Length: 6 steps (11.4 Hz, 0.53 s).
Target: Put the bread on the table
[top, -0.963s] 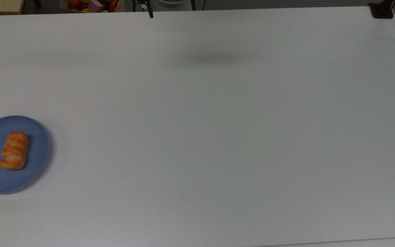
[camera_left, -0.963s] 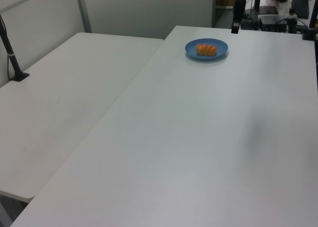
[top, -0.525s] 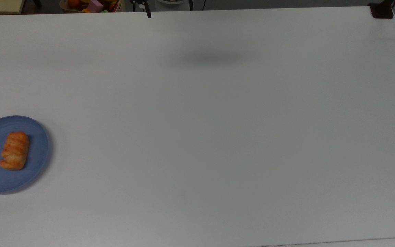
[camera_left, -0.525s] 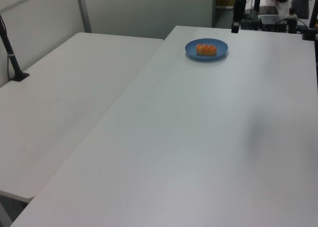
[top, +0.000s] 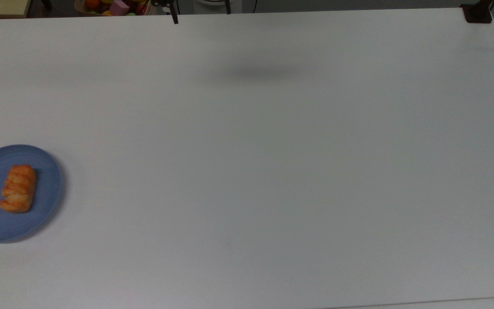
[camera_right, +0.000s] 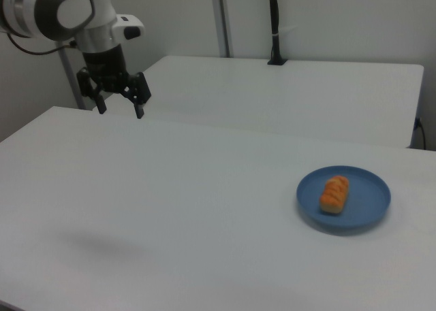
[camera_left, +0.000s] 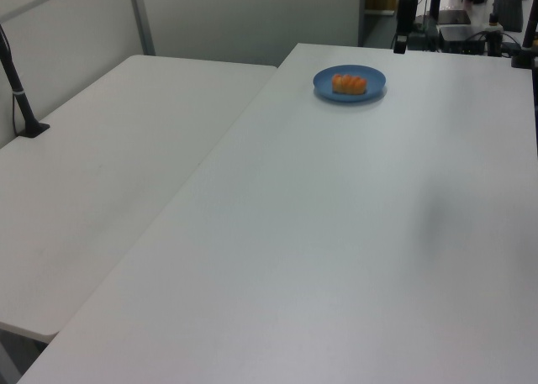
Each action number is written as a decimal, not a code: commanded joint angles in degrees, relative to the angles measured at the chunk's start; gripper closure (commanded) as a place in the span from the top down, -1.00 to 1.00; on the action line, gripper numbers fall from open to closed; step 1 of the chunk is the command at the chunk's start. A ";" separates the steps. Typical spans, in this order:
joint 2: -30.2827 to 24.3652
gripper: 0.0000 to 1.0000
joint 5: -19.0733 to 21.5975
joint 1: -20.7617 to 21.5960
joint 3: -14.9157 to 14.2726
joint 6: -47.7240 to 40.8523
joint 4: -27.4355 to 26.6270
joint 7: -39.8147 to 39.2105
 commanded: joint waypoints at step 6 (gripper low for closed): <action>15.54 1.00 -2.27 -12.22 -0.50 -0.58 16.20 -10.43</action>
